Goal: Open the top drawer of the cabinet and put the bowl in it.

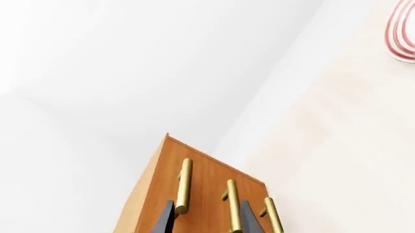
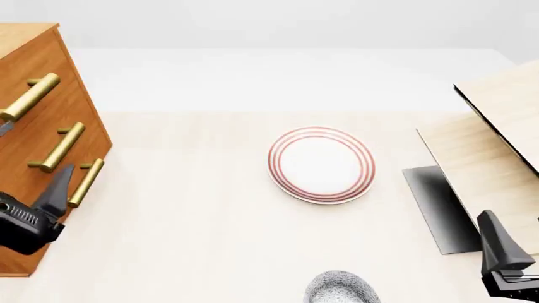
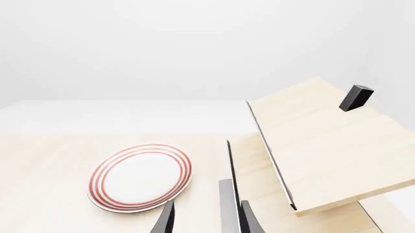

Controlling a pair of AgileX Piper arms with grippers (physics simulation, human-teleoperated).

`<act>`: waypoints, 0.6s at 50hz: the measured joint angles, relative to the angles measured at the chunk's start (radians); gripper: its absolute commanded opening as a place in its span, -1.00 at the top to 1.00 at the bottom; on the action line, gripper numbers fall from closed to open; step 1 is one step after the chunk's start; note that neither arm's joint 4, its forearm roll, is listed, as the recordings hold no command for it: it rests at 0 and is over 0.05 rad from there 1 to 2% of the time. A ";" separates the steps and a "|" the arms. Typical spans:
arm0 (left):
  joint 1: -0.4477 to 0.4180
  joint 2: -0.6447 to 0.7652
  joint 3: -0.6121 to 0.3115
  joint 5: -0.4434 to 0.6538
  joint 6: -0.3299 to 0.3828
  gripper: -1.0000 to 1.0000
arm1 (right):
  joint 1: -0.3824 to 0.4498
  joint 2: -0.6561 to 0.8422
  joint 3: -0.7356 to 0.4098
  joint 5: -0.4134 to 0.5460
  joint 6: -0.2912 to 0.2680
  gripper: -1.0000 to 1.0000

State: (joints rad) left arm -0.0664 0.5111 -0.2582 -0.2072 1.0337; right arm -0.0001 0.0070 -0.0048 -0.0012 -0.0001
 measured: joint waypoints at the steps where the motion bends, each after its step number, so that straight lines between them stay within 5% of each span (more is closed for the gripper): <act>1: 0.003 0.006 -0.002 -0.004 0.013 -1.00 | 0.000 0.000 0.000 0.000 0.000 -1.00; 17: 0.061 0.090 -0.016 -0.091 0.219 -1.00 | 0.000 0.000 0.000 0.000 0.000 -1.00; 30: 0.090 0.176 -0.030 -0.163 0.313 -1.00 | 0.000 0.000 0.000 0.000 0.000 -1.00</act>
State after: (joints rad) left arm 0.0238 0.6873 -0.2883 -0.3703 1.3469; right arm -0.0001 0.0070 -0.0048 -0.0012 -0.0001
